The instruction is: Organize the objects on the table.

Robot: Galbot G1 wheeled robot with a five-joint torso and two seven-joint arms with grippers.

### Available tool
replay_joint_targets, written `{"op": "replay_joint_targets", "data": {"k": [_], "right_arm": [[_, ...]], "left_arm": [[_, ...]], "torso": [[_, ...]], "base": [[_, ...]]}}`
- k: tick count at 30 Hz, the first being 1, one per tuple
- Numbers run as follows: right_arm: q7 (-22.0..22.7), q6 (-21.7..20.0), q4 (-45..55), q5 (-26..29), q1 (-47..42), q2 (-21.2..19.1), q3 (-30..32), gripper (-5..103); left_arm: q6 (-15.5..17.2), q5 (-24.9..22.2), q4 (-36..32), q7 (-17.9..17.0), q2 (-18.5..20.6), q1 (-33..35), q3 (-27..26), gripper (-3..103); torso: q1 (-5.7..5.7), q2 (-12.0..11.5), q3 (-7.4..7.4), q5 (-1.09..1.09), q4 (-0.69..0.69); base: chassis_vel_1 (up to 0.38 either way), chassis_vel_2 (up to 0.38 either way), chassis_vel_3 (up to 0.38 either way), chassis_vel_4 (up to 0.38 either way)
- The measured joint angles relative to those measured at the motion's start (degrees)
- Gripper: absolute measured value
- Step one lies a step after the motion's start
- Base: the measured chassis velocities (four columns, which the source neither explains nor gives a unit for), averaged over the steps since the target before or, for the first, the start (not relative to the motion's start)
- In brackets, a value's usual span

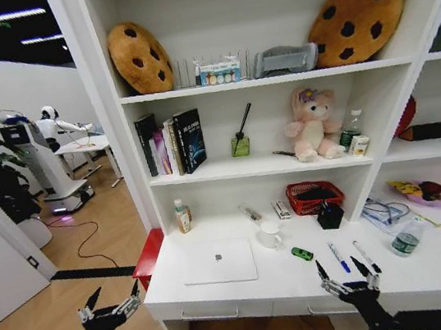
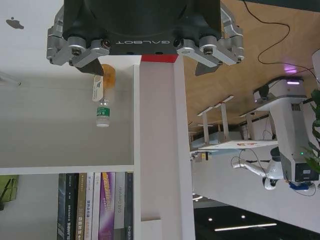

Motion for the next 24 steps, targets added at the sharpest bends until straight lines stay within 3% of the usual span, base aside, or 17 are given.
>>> {"op": "replay_joint_targets", "data": {"k": [6,24], "right_arm": [[-0.02,1.17,-0.07,-0.24,-0.63,0.01,0.21,100],[1.65,1.45,-0.84,0.35,-1.93,0.16,1.97,100]], "left_arm": [[-0.92,3.28,0.04,1.11,-0.26,0.82,0.85,100],[-0.7,3.29,0.36,1.19,0.24,0.66,0.92,100]], "torso": [[0.0,0.0,0.0,-0.01,0.0],[0.01,0.0,0.0,-0.01,0.0]], "base": [[0.0,0.0,0.0,0.0],[0.0,0.0,0.0,0.0]]}}
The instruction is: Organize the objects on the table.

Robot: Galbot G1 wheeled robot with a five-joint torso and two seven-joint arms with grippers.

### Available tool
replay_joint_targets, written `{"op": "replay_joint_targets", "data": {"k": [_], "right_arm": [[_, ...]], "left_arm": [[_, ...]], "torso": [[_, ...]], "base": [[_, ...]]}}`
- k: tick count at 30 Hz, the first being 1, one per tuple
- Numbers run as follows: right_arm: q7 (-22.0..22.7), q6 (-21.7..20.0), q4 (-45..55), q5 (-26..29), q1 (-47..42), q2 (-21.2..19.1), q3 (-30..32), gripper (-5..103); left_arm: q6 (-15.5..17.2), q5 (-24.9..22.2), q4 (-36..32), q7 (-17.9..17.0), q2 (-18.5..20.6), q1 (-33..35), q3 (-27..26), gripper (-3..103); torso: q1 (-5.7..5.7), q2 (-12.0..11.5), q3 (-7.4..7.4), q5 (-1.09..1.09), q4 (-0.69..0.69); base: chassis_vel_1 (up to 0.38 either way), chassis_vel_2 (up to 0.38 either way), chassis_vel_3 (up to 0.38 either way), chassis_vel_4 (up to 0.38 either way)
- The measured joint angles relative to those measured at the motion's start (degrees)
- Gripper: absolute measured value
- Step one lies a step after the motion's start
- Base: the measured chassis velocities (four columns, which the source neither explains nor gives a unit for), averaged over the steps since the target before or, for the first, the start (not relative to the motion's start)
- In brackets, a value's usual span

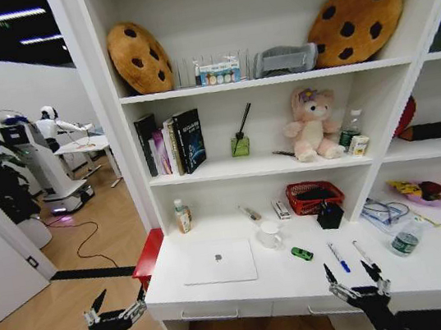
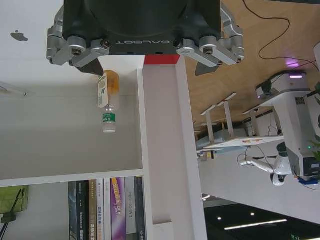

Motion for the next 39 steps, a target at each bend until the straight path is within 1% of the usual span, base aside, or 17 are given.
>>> {"op": "replay_joint_targets", "data": {"k": [5,16,18,19,21,22,24,25,26,27,29,30,32,33,35,36,39], "right_arm": [[-1.21,0.01,-0.12,0.93,0.51,-0.42,-0.03,100],[-1.33,-0.84,-0.71,0.97,2.46,-1.47,-0.13,100],[-1.39,-2.19,-1.22,1.34,3.1,-1.84,-0.17,100],[-1.42,-3.17,-1.66,2.9,3.63,-2.29,-0.19,100],[-1.39,-3.92,-1.94,3.82,4.12,-2.61,-0.2,100],[-1.46,-5.19,-2.4,4.99,4.87,-3.2,-0.12,100],[-2.59,-8.8,-3.81,7.39,6.83,-5.35,0.3,100],[-2.59,-8.8,-3.81,7.39,6.83,-5.35,0.3,100],[-4.32,-11.43,-5.07,8.94,8.34,-7.54,0.44,100],[-4.32,-11.43,-5.07,8.94,8.34,-7.54,0.44,100],[-9.36,-16.27,-8.42,10.05,12.07,-13.56,1.0,100],[-9.36,-16.27,-8.42,10.05,12.07,-13.56,1.0,100],[-14.72,-18.63,-12.6,9.78,15.31,-18.25,1.19,100],[-14.72,-18.63,-12.6,9.78,15.31,-18.25,1.19,100],[-17.44,-19.16,-17.53,9.22,18.53,-21.36,0.51,100],[-17.44,-19.16,-17.53,9.22,18.53,-21.36,0.51,100],[-18.98,-18.82,-22.47,9.8,22.44,-23.69,-0.9,100]], "left_arm": [[0.0,-0.03,0.03,0.0,0.03,-0.02,0.0,100],[0.0,-0.07,0.07,0.01,0.09,-0.05,0.0,100],[-0.01,-0.09,0.08,0.01,0.09,-0.05,0.01,100],[-0.01,-0.1,0.08,0.01,0.09,-0.05,0.01,100],[-0.01,-0.1,0.08,0.02,0.09,-0.05,0.02,100],[-0.02,-0.1,0.08,0.03,0.1,-0.06,0.02,100],[-0.02,-0.1,0.08,0.04,0.1,-0.05,0.02,100],[-0.02,-0.1,0.08,0.04,0.1,-0.05,0.02,100],[-0.03,-0.1,0.08,0.04,0.11,-0.06,0.02,100],[-0.03,-0.1,0.08,0.04,0.11,-0.06,0.02,100],[-0.03,-0.1,0.09,0.02,0.12,-0.06,0.01,100],[-0.03,-0.1,0.09,0.02,0.12,-0.06,0.01,100],[-0.03,-0.11,0.09,0.01,0.13,-0.06,0.0,100],[-0.03,-0.11,0.09,0.01,0.13,-0.06,0.0,100],[-0.03,-0.11,0.1,0.02,0.13,-0.06,0.0,100],[-0.03,-0.11,0.1,0.02,0.13,-0.06,0.0,100],[-0.03,-0.1,0.1,0.02,0.12,-0.06,0.0,100]], "torso": [[0.0,0.0,0.0,0.0,0.0],[0.0,0.0,0.0,-0.01,0.0],[0.0,0.0,0.0,0.0,0.0],[0.01,0.0,0.01,0.02,0.0],[0.01,0.0,0.01,0.02,0.0],[0.0,0.0,0.01,0.03,0.0],[0.0,0.0,0.01,0.02,0.0],[0.0,0.0,0.01,0.02,0.0],[0.0,0.0,0.01,0.02,-0.01],[0.0,0.0,0.01,0.02,-0.01],[0.0,0.0,0.01,-0.01,0.01],[0.0,0.0,0.01,-0.01,0.01],[0.0,0.0,0.01,-0.01,0.02],[0.0,0.0,0.01,-0.01,0.02],[0.01,0.0,0.01,0.02,0.01],[0.01,0.0,0.01,0.02,0.01],[0.0,0.0,0.0,0.01,-0.01]], "base": [[0.0,0.0,0.0,0.0],[-0.014,-0.016,0.021,0.021],[-0.088,-0.079,0.076,0.098],[-0.101,-0.108,0.11,0.122],[-0.095,-0.108,0.11,0.102],[-0.088,-0.093,0.067,0.082],[-0.023,-0.047,0.013,0.022],[0.0,0.0,0.0,0.0],[0.0,0.0,0.0,0.0],[0.0,0.0,0.0,0.0],[0.018,0.015,-0.025,-0.012],[0.037,0.03,-0.05,-0.024],[0.02,0.02,-0.025,-0.005],[0.0,0.0,0.0,0.0],[0.0,0.0,0.0,0.0],[0.0,0.0,0.0,0.0],[0.0,0.0,0.0,0.0]]}}
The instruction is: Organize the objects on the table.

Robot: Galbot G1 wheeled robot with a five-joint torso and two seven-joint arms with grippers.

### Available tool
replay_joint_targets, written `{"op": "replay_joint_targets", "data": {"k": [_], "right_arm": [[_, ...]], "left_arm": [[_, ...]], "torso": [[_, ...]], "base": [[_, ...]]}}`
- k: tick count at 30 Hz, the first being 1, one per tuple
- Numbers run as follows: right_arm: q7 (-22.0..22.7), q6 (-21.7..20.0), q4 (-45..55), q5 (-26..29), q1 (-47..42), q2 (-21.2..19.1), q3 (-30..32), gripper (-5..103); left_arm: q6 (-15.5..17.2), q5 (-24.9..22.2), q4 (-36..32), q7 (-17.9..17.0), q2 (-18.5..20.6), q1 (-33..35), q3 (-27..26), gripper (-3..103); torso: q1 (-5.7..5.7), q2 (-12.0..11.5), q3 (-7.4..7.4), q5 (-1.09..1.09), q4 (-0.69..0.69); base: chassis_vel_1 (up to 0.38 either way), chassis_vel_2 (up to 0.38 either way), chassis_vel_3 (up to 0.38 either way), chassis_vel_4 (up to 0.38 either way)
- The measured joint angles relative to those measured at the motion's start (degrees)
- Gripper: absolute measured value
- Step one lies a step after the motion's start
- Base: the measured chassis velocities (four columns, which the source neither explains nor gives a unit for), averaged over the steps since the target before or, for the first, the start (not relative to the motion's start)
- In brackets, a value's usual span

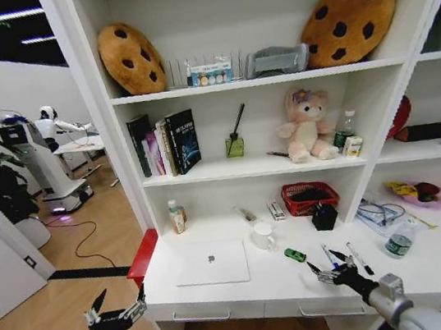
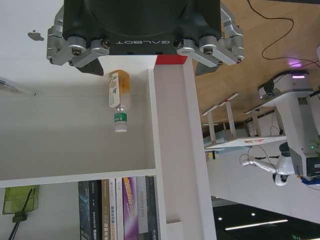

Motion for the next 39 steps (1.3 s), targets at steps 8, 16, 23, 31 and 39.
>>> {"op": "replay_joint_targets", "data": {"k": [8,16,23,31,39], "right_arm": [[-2.67,0.29,-4.66,1.25,6.66,-2.24,-4.48,100],[-8.25,1.85,-13.8,0.69,14.53,-3.47,-11.23,100],[-9.21,2.41,-16.3,-0.16,16.88,-3.04,-13.61,100],[-9.62,4.91,-18.79,-1.41,18.43,-2.53,-15.08,72],[-11.74,7.62,-20.74,-2.21,19.28,-2.2,-15.39,44]], "left_arm": [[0.0,0.0,0.0,0.0,0.0,0.0,0.0,100],[-0.01,0.0,0.0,-0.02,0.0,0.0,0.0,100],[-0.01,0.0,0.0,-0.02,0.0,0.0,0.0,100],[-0.01,-0.01,0.0,-0.03,0.0,0.0,0.0,100],[-0.01,0.0,0.0,-0.03,0.0,0.0,0.0,100]], "torso": [[0.0,0.0,0.0,-0.01,0.01],[0.0,0.0,0.0,-0.01,0.01],[0.0,0.0,-0.01,-0.01,0.01],[0.0,0.0,-0.01,-0.02,0.01],[-0.01,0.01,-0.01,-0.02,0.01]], "base": [[0.0,0.0,0.0,0.0],[0.0,0.0,0.0,0.0],[0.0,0.0,0.0,0.0],[0.0,0.0,0.0,0.0],[0.0,0.0,0.0,0.0]]}}
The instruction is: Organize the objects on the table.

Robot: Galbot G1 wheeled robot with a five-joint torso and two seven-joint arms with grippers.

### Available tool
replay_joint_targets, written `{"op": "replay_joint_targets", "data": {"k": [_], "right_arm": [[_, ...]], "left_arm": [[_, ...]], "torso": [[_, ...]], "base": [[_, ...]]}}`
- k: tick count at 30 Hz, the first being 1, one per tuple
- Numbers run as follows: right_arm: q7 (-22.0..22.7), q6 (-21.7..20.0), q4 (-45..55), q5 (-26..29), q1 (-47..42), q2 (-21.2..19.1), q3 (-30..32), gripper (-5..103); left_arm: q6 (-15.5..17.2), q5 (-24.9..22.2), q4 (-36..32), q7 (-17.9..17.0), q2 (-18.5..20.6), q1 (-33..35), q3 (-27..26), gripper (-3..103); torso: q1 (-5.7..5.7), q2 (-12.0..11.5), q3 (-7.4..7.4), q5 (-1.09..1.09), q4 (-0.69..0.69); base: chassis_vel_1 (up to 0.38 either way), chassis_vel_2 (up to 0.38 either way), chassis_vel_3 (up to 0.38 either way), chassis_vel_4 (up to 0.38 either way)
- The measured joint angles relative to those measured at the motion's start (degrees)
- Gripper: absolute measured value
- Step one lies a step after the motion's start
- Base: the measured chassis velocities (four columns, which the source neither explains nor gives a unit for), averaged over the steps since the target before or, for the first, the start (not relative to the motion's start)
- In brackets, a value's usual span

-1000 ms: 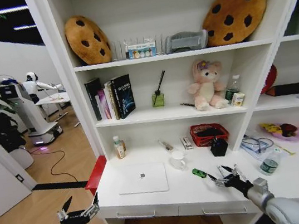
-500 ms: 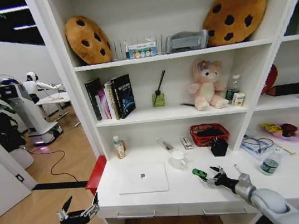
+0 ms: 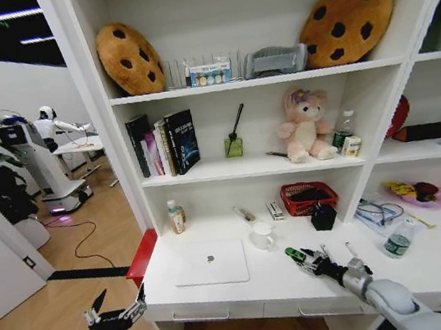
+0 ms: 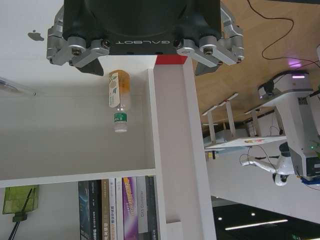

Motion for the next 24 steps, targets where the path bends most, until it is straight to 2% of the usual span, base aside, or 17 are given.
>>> {"op": "replay_joint_targets", "data": {"k": [1,3,10,17,20,21,22,23,24], "right_arm": [[0.0,0.0,0.0,0.0,0.0,0.0,0.0,44],[-0.34,0.38,-0.19,-0.15,0.2,0.18,-0.02,36],[-0.49,0.39,1.45,0.36,-0.74,-0.14,1.04,36],[0.9,-0.64,9.73,2.65,-3.97,-2.59,4.71,36],[3.34,-1.75,16.6,6.38,-5.15,-7.28,7.82,36],[3.34,-1.75,16.6,6.38,-5.15,-7.28,7.82,36],[3.97,-3.04,19.25,9.02,-4.71,-10.13,9.55,36],[3.97,-3.04,19.25,9.02,-4.71,-10.13,9.55,36],[4.36,-4.4,21.08,12.35,-3.2,-13.3,10.83,36]], "left_arm": [[0.0,0.0,0.0,0.0,0.0,0.0,0.0,100],[0.0,0.0,0.0,0.0,0.0,0.0,0.0,100],[0.0,0.0,0.0,0.0,0.0,0.0,0.0,100],[0.0,0.0,0.0,0.0,0.0,0.0,0.0,100],[0.0,0.0,0.0,0.0,0.0,0.0,0.0,100],[0.0,0.0,0.0,0.0,0.0,0.0,0.0,100],[0.0,0.0,0.0,0.0,0.0,0.0,0.0,100],[0.0,0.0,0.0,0.0,0.0,0.0,0.0,100],[0.0,0.0,0.0,0.0,0.0,0.0,0.0,100]], "torso": [[0.0,0.0,0.0,0.0,0.0],[0.0,0.0,0.0,0.0,0.0],[0.0,-0.01,0.0,0.01,0.0],[0.0,-0.01,0.0,0.01,0.0],[0.0,-0.01,0.0,0.01,-0.01],[0.0,-0.01,0.0,0.01,-0.01],[0.0,-0.01,0.01,0.02,-0.01],[0.0,-0.01,0.01,0.02,-0.01],[0.0,0.0,0.0,-0.01,-0.01]], "base": [[0.0,0.0,0.0,0.0],[0.0,0.0,0.0,0.0],[0.0,0.0,0.0,0.0],[0.0,0.0,0.0,0.0],[0.0,0.0,0.0,0.0],[0.0,0.0,0.0,0.0],[0.0,0.0,0.0,0.0],[0.0,0.0,0.0,0.0],[0.0,0.0,0.0,0.0]]}}
